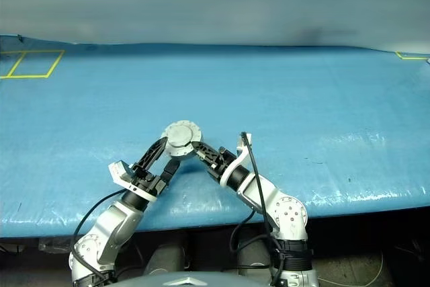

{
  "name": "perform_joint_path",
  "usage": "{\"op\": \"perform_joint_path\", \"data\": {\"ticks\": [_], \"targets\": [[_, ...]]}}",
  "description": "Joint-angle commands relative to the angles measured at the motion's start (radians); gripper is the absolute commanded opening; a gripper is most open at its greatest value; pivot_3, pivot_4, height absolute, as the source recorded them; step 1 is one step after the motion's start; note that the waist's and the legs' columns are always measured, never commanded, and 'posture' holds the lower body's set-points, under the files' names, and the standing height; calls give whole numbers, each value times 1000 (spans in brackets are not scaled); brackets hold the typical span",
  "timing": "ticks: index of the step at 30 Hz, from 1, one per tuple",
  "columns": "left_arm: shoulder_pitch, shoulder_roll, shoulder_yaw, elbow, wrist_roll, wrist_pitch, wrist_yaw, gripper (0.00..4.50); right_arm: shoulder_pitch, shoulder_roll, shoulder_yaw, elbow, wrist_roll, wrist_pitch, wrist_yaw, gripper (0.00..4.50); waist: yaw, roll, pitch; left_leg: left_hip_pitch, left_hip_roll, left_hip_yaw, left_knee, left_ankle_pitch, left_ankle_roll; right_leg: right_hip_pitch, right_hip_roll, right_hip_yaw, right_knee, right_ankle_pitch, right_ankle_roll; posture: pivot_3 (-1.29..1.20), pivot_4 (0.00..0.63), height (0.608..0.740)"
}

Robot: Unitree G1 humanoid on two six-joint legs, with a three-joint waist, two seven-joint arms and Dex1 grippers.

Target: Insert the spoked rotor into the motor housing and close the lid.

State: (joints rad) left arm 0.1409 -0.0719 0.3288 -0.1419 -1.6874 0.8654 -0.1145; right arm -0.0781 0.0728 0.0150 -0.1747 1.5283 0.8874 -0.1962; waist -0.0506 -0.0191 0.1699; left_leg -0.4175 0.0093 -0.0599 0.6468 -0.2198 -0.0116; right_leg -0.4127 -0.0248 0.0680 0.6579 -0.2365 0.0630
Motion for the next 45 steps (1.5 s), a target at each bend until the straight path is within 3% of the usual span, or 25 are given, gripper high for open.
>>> {"op": "perform_joint_path", "data": {"ticks": [1, 7, 10, 14, 19, 27, 29, 30, 36, 42, 45], "targets": [[-6, -13, -28, 15, 9, -22, -32, 4436, 1, 13, 28, -90, 73, 17, 10, 1153, 1, 0, 0, 0, 0, 0, 0, 0, 0, 0, 0, 0, 0, 0, 0, 0, 150, 740], [-8, -4, -53, 16, 28, -42, -22, 4436, 26, -3, 53, -120, 100, 28, -7, 1153, 2, 0, 0, 0, 0, 0, 1, 0, 0, 0, 0, 0, 0, 0, 0, 0, 150, 740], [-6, -1, -58, 12, 30, -49, -14, 3916, 31, -13, 54, -120, 102, 20, -9, 1153, 3, 0, 0, 0, 0, 0, 0, 0, 0, 0, 0, 0, -1, 0, 0, 0, 150, 740], [-3, 7, -58, 5, 16, -51, -11, 2564, 22, -23, 50, -115, 91, 5, 0, 1153, 6, 0, 0, 0, 0, 0, 0, 0, 0, 0, -1, 0, -1, 0, 0, 0, 150, 740], [-4, 19, -53, 5, 9, -51, -18, 2454, 10, -40, 59, -128, 20, -3, 49, 1153, 6, 0, 0, 0, 0, 0, 0, 0, 0, 0, 0, 0, -1, 0, 0, 0, 150, 740], [-54, 30, -28, 17, 103, -139, -6, 2454, 36, -83, 47, -167, -50, -25, 130, 3774, 9, 0, 0, 0, 0, 0, 0, 0, 0, 0, 0, 0, -1, 0, 0, 0, 150, 740], [-108, 42, -7, 49, 131, -174, -3, 2454, 50, -169, 80, -223, -218, -58, 203, 4433, 11, 0, 0, 0, 0, 0, 0, 0, 0, 0, 0, 0, -1, 0, 0, 0, 150, 740], [-139, 53, 3, 70, 146, -186, -6, 2454, 59, -204, 96, -244, -286, -75, 239, 4500, 13, 0, 0, 0, 0, 0, 0, 0, 0, 0, 0, 0, -2, 0, 0, 0, 150, 740], [-373, 108, 65, 272, 267, -278, 0, 2454, 134, -290, 163, -313, -581, -232, 370, 4500, 17, -1, 0, -1, 0, -1, 0, 0, 0, 0, 1, -1, -2, 0, 1, 0, 150, 740], [-645, 163, 121, 566, 408, -365, -27, 2454, 206, -328, 276, -299, -968, -531, 466, 4500, 20, -2, 0, -2, -2, -1, 0, 0, 0, 1, 1, 0, -6, 2, 5, 0, 150, 740], [-763, 183, 150, 722, 475, -416, -52, 2454, 231, -349, 321, -266, -1108, -621, 486, 4500, 20, -2, 0, -4, -2, -1, 0, 0, 0, 1, 1, -1, -11, 8, 13, 0, 150, 740]]}}
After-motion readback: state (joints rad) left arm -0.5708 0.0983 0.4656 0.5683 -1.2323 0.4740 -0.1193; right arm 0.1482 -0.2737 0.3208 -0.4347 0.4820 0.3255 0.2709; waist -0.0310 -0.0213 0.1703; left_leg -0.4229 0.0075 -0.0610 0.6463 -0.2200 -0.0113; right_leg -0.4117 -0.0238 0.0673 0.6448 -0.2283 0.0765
